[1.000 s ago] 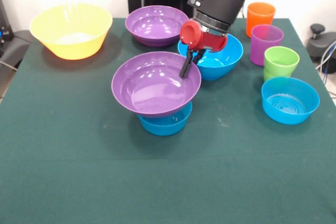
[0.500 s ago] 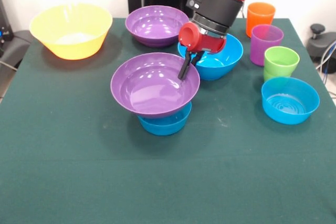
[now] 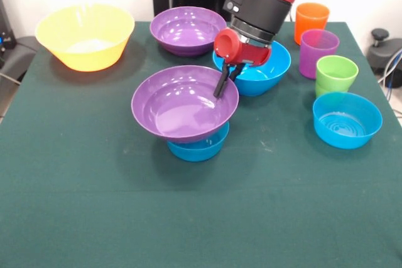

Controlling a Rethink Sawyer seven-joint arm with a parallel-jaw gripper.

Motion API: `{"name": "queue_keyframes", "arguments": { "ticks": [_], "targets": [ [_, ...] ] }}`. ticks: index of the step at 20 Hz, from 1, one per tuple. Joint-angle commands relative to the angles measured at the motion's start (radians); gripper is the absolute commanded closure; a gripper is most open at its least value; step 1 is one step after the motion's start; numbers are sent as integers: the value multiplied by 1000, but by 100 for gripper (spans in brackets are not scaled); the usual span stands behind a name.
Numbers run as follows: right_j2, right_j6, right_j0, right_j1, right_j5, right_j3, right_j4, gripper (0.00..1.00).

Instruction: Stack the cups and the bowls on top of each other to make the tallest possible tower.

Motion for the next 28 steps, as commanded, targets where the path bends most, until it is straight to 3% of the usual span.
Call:
{"name": "queue_keyframes", "arguments": {
  "ticks": [1, 13, 28],
  "targets": [
    [133, 46, -25, 28, -98, -61, -40, 100],
    [139, 32, -24, 44, -97, -71, -37, 100],
    [116, 38, -11, 70, -24, -81, -12, 100]
  ]
}}
